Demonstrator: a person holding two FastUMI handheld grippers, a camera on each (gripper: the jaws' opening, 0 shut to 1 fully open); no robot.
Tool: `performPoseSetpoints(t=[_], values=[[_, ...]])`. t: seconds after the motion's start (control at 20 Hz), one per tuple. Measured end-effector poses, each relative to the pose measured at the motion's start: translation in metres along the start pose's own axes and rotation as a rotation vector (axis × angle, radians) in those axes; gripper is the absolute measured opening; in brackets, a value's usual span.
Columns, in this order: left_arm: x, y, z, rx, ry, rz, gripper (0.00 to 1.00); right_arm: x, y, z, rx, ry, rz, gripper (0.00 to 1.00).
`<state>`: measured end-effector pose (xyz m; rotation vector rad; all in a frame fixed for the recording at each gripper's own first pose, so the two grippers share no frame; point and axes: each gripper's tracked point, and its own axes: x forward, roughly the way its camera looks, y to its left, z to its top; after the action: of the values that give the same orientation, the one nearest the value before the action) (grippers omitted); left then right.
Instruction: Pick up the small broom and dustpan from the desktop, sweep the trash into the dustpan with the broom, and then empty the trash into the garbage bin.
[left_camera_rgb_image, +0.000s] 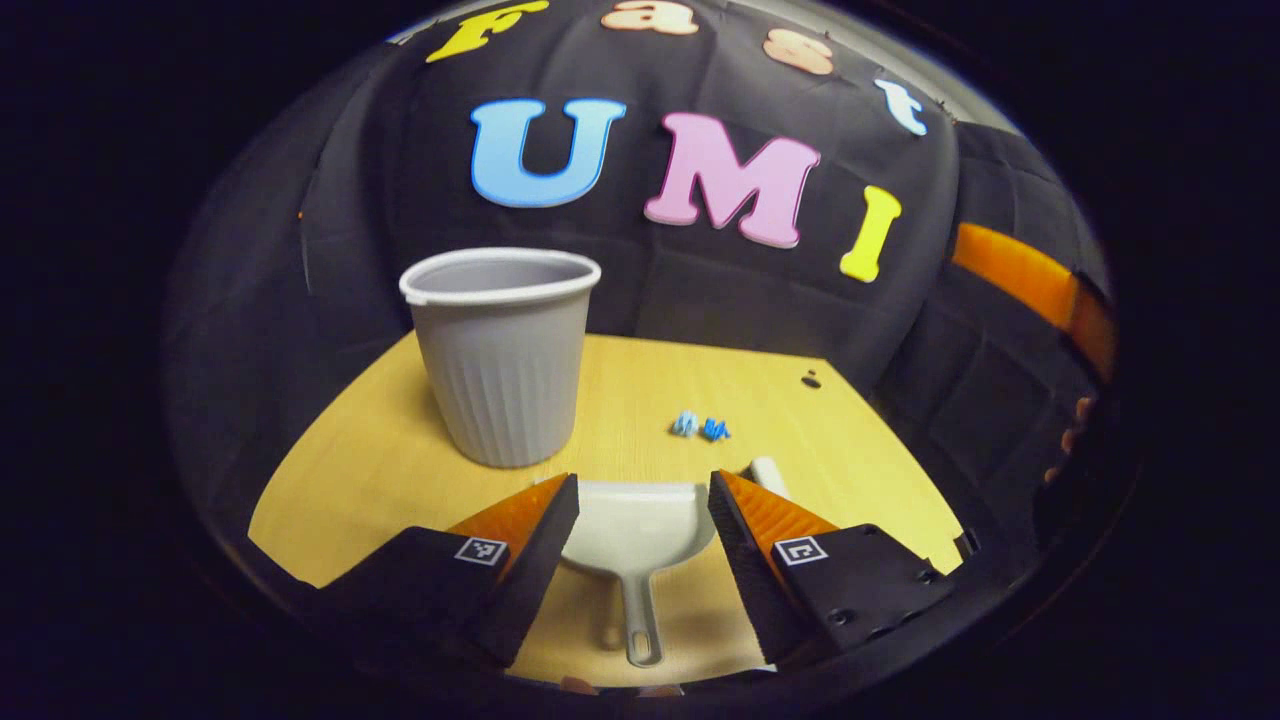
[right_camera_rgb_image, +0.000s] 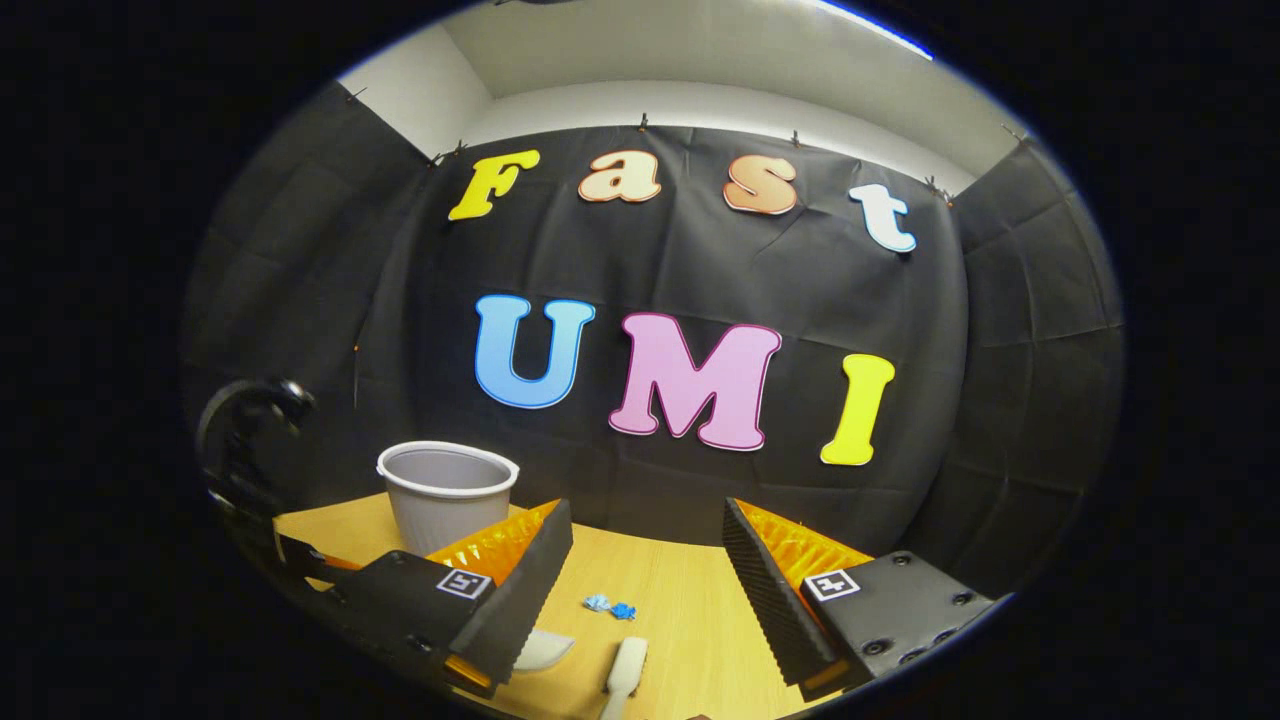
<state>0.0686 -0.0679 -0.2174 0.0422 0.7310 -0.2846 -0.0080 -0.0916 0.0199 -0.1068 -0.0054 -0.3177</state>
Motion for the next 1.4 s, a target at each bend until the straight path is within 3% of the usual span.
performPoseSetpoints(t=[0.4, 0.45, 0.5, 0.8, 0.9, 1.05, 1.15, 1.4], values=[[0.045, 0.005, -0.085, 0.055, 0.432, 0.088, 0.8, -0.003, -0.034, -0.065, 0.069, 0.122, 0.062, 0.98], [0.052, 0.007, -0.092, 0.064, 0.476, 0.118, 0.8, -0.003, -0.037, -0.072, 0.095, 0.138, 0.058, 0.93], [0.061, 0.007, -0.098, 0.062, 0.519, 0.134, 0.8, -0.002, -0.043, -0.077, 0.116, 0.152, 0.047, 0.98], [0.09, 0.01, -0.102, 0.081, 0.653, 0.173, 0.78, -0.004, -0.06, -0.105, 0.166, 0.24, 0.036, 0.98], [0.093, 0.009, -0.103, 0.067, 0.674, 0.173, 0.69, -0.005, -0.06, -0.108, 0.163, 0.254, 0.045, 0.98], [0.096, 0.003, -0.102, -0.002, 0.7, 0.143, 0.39, -0.002, -0.056, -0.117, 0.173, 0.289, 0.053, 0.97], [0.096, 0.004, -0.101, 0.012, 0.709, 0.136, 0.31, 0.0, -0.046, -0.128, 0.209, 0.345, 0.07, 0.98], [0.095, 0.005, -0.103, 0.042, 0.705, 0.114, 0.3, -0.01, -0.012, -0.194, 0.288, 0.674, 0.129, 0.98]])
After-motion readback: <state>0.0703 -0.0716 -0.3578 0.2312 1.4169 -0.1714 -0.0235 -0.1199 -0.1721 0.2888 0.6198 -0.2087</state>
